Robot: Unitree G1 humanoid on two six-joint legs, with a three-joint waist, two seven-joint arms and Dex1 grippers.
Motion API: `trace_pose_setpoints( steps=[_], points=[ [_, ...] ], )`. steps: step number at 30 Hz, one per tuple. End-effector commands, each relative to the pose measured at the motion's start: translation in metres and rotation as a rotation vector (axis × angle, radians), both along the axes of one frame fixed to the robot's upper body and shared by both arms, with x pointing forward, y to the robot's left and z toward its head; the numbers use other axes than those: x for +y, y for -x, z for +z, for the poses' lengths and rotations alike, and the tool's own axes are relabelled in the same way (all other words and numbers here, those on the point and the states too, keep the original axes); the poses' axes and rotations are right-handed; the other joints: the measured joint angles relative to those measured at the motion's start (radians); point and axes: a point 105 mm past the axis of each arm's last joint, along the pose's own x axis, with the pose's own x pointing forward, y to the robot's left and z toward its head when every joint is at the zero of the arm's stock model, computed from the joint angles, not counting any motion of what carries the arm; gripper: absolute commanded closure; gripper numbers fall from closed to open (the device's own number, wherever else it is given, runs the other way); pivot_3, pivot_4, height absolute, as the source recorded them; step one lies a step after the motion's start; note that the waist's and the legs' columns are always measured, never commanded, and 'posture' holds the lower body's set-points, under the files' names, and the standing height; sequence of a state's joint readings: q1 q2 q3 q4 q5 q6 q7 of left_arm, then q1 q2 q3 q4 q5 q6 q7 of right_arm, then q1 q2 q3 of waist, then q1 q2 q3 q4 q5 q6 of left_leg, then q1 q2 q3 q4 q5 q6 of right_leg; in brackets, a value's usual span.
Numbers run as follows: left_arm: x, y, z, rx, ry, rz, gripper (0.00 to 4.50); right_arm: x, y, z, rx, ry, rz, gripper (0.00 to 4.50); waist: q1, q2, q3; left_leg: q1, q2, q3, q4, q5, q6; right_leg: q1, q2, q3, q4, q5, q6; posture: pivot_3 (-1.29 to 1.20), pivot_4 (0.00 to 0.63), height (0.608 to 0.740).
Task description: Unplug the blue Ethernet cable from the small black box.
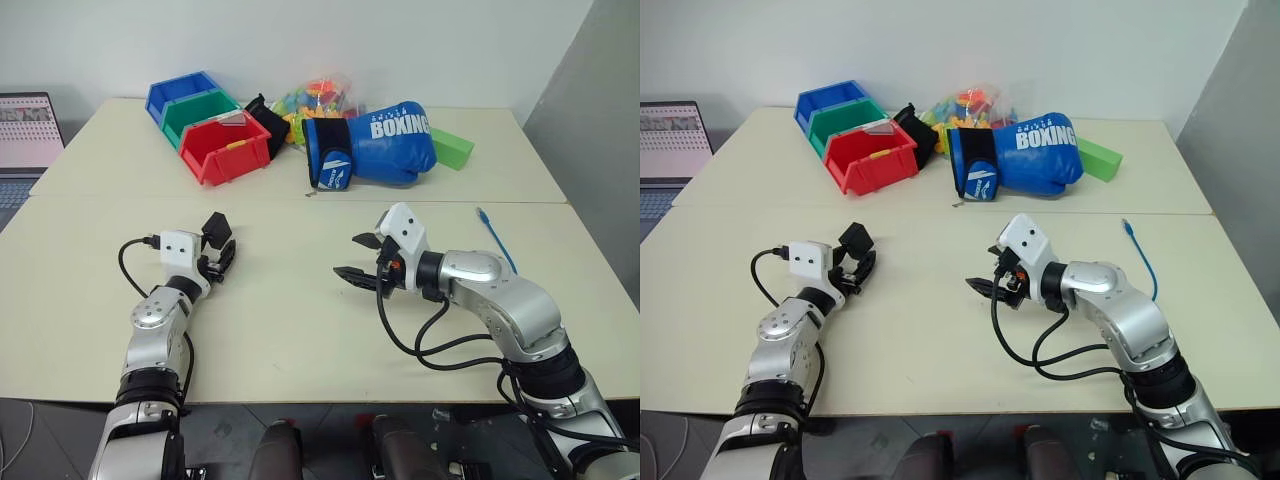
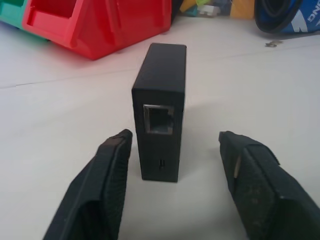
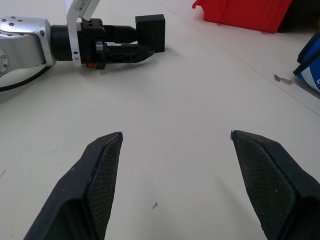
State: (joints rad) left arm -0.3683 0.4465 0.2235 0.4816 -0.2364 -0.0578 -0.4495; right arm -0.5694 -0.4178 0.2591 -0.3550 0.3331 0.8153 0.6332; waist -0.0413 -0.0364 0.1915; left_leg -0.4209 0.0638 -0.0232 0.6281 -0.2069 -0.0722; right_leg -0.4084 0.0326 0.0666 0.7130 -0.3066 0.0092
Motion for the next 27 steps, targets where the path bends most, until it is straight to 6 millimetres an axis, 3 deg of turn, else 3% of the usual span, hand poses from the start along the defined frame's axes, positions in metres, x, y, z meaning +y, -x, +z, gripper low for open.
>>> trace_pose_setpoints(
  steps=[1, 6, 10, 15, 21, 27],
  points=[
    [0.005, 0.014, 0.018, -0.023, -0.006, -0.006, 1.02, 0.004, 0.006, 0.012, -0.057, -0.017, 0.019, 0.83, -0.001, 0.0, 0.0, 0.0, 0.0, 0.0, 0.0, 0.0, 0.0, 0.0, 0.0, 0.0, 0.0, 0.0, 0.0, 0.0, 0.15, 0.74],
    [0.009, 0.042, 0.027, 0.094, -0.054, -0.057, 1.02, -0.006, 0.005, 0.009, -0.078, -0.027, -0.015, 0.83, -0.007, 0.0, 0.0, 0.0, 0.001, -0.001, 0.0, 0.0, 0.0, 0.0, 0.0, 0.001, 0.0, 0.0, 0.0, 0.0, 0.15, 0.74],
    [0.009, 0.072, 0.052, 0.121, -0.184, -0.191, 1.02, -0.028, 0.007, 0.008, -0.106, -0.066, -0.035, 0.83, -0.008, -0.001, 0.0, 0.0, 0.001, -0.002, 0.0, 0.0, 0.0, 0.001, 0.0, 0.003, -0.001, -0.002, 0.002, 0.0, 0.15, 0.74],
    [0.025, 0.077, 0.073, 0.121, -0.171, -0.174, 1.02, -0.054, 0.01, 0.01, -0.057, -0.058, 0.001, 0.83, -0.004, 0.0, 0.0, 0.003, 0.0, -0.001, 0.0, 0.0, 0.0, 0.002, -0.001, 0.002, -0.001, -0.003, 0.005, 0.0, 0.15, 0.74],
    [0.018, 0.085, 0.091, 0.148, -0.142, -0.273, 1.02, -0.078, 0.013, 0.018, -0.021, -0.039, 0.021, 0.83, -0.009, -0.001, 0.0, 0.003, 0.001, 0.0, -0.001, 0.0, 0.0, 0.002, 0.0, 0.003, -0.001, -0.003, 0.004, 0.0, 0.15, 0.74],
    [0.017, 0.085, 0.094, 0.149, -0.131, -0.291, 1.02, -0.087, 0.009, 0.019, -0.025, -0.03, -0.008, 0.83, -0.009, -0.001, 0.0, 0.004, 0.001, 0.0, -0.001, 0.0, 0.0, 0.002, 0.0, 0.003, -0.001, -0.004, 0.004, 0.0, 0.15, 0.74]
  ],
)
